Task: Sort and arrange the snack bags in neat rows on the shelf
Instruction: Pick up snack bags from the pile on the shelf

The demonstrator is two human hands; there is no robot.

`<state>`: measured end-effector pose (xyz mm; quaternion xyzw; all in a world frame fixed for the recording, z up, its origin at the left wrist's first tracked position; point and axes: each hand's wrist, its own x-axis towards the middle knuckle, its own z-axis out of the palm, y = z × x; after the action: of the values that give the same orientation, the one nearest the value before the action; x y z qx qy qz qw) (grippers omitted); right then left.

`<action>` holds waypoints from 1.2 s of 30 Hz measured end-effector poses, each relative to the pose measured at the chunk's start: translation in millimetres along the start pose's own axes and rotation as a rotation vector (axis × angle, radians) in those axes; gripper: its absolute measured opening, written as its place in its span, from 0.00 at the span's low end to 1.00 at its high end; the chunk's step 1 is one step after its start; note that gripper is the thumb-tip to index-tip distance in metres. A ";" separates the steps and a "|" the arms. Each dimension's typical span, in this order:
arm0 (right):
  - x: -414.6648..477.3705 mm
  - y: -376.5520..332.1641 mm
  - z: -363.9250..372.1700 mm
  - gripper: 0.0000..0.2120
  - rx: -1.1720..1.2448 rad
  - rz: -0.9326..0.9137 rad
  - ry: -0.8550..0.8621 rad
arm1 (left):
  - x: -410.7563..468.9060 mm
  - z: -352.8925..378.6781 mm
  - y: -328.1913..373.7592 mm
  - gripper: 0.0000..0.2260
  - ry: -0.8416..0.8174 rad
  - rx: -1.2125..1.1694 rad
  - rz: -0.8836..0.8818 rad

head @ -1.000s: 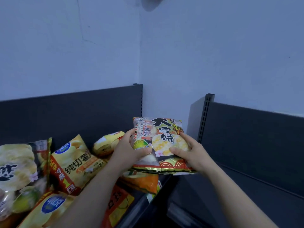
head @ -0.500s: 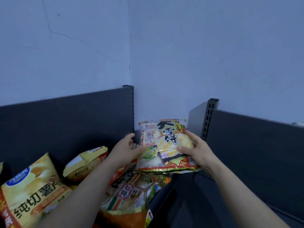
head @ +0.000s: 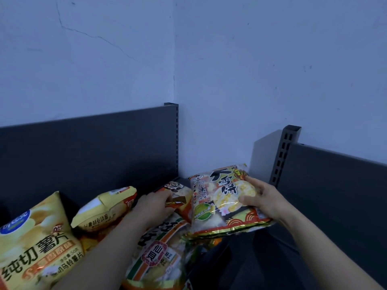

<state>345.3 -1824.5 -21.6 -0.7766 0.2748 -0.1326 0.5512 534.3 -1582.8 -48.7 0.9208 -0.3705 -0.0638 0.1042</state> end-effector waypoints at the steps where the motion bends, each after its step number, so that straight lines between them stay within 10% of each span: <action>1: 0.5 -1.2 -0.6 0.38 0.007 0.001 -0.010 | -1.8 -1.5 -2.9 0.05 0.008 0.027 0.008; 20: 15.2 -6.8 -6.1 0.36 0.034 -0.055 -0.026 | 75.3 -8.6 -12.8 0.31 -0.097 -0.225 -0.234; 32: 23.2 0.6 -9.0 0.35 0.026 -0.057 -0.019 | 124.6 21.5 -27.7 0.32 -0.242 -0.351 -0.363; 36: 22.3 1.2 -9.5 0.34 0.043 -0.072 -0.020 | 121.3 18.4 -16.7 0.14 -0.121 -0.318 -0.319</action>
<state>358.3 -1845.0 -21.5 -0.7752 0.2381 -0.1504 0.5655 628.9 -1658.0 -75.4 0.9341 -0.2112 -0.1921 0.2142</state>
